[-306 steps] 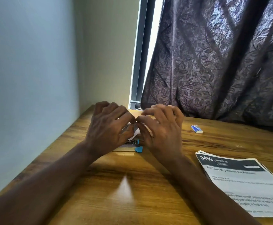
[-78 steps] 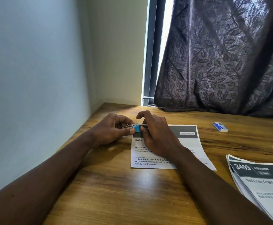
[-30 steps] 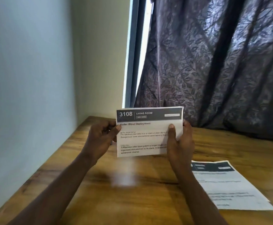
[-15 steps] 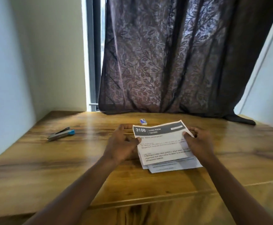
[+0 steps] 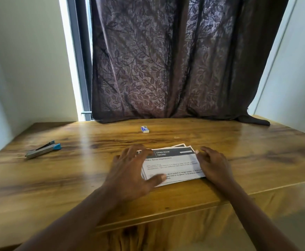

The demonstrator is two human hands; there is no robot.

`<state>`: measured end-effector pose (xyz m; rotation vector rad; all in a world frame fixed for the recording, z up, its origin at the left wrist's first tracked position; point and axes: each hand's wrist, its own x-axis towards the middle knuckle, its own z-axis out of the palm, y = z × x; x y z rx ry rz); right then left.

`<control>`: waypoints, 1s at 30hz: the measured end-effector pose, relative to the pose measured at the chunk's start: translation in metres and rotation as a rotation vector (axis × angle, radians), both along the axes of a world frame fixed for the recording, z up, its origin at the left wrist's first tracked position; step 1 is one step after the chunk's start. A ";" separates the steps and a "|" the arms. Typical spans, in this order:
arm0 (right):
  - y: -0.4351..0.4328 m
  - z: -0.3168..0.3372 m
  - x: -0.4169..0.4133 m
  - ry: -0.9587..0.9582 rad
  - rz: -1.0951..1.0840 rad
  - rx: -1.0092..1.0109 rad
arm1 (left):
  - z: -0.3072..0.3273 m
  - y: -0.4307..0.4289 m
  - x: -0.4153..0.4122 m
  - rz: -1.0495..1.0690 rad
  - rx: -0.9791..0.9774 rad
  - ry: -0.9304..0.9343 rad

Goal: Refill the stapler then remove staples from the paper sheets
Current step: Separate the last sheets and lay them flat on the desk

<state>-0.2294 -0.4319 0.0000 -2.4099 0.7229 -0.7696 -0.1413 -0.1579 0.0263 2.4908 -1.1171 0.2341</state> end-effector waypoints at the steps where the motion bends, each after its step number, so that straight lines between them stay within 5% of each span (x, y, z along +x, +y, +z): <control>1: 0.000 0.000 -0.001 0.007 0.021 0.011 | 0.001 -0.003 -0.006 -0.037 0.084 0.006; 6: 0.004 -0.003 -0.002 0.068 -0.007 -0.085 | -0.001 -0.016 -0.005 -0.072 0.259 0.038; 13: 0.017 -0.001 -0.003 0.116 -0.019 -0.271 | -0.005 -0.009 0.003 -0.031 0.172 0.023; 18: 0.020 0.004 -0.001 0.263 -0.161 -0.367 | 0.006 0.000 0.010 0.254 0.087 -0.059; 25: 0.031 0.002 0.005 0.332 -0.173 -0.409 | 0.020 -0.001 0.031 0.191 -0.137 0.345; 30: 0.033 0.002 0.003 0.349 -0.165 -0.407 | 0.028 -0.017 0.034 0.227 -0.486 0.856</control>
